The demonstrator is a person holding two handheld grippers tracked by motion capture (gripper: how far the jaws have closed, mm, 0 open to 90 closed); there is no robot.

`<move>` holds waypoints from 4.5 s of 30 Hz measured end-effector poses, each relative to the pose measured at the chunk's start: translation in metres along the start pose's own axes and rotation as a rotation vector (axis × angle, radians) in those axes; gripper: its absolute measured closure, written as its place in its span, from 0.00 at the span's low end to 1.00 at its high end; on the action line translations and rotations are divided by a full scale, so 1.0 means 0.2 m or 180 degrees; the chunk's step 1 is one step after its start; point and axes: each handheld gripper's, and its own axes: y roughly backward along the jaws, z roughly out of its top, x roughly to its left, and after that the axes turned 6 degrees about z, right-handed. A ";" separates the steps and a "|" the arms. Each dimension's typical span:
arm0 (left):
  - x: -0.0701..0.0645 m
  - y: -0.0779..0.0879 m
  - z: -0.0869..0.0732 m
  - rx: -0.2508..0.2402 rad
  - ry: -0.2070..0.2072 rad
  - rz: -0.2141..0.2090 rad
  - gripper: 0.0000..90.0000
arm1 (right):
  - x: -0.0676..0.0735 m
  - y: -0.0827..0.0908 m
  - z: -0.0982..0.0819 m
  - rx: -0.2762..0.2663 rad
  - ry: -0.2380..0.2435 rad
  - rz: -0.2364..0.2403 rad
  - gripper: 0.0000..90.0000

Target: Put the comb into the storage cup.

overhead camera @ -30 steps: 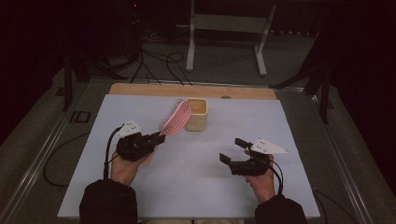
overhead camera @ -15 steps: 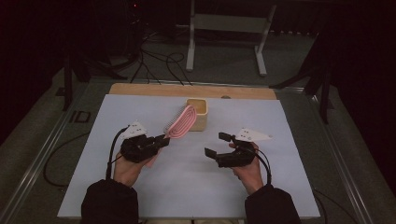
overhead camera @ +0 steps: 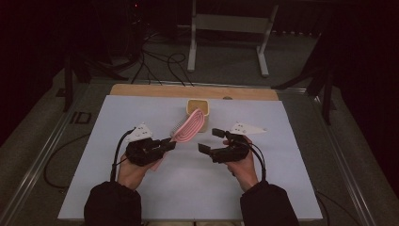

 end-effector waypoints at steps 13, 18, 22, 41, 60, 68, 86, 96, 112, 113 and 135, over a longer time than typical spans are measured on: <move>-0.05 -0.02 0.00 -0.0083 -0.0100 -0.0285 0.89 | 0.00 -0.09 0.03 0.0006 -0.0079 0.0196 0.10; -0.06 -0.03 0.00 -0.0095 -0.0121 -0.0431 0.89 | 0.00 -0.09 0.04 -0.0110 -0.0131 0.0311 0.10; -0.07 -0.05 -0.01 -0.0090 -0.0123 -0.0564 0.89 | 0.00 -0.08 0.04 -0.0218 -0.0157 0.0465 0.10; -0.07 -0.10 -0.02 0.0142 -0.0147 -0.0757 0.85 | 0.00 -0.03 0.06 -0.0482 -0.0150 0.0911 0.42; -0.05 -0.10 -0.02 0.0177 -0.0051 -0.0737 0.80 | 0.05 -0.03 0.06 -0.0451 0.0017 0.0932 0.71; -0.05 -0.10 -0.02 0.0125 -0.0041 -0.0733 0.80 | 0.08 -0.03 0.07 -0.0482 -0.0028 0.0796 0.71; -0.03 -0.09 -0.05 0.0066 0.0014 -0.0628 0.49 | 0.09 -0.03 0.08 -0.0556 -0.0064 0.0609 0.72; 0.00 0.05 -0.07 -0.0324 -0.0021 -0.0121 0.11 | 0.08 0.00 0.10 -0.0505 -0.0030 0.0503 0.72; 0.06 0.20 -0.24 -0.0376 -0.0358 0.0645 0.00 | 0.08 0.00 0.14 -0.0441 0.0009 0.0422 0.72; 0.08 0.22 -0.29 -0.0396 -0.0329 0.0687 0.00 | 0.08 0.00 0.14 -0.0438 0.0014 0.0403 0.72; 0.18 0.33 -0.59 -0.0431 -0.0107 0.1071 0.00 | 0.10 -0.06 0.22 -0.0284 0.0071 0.0261 0.72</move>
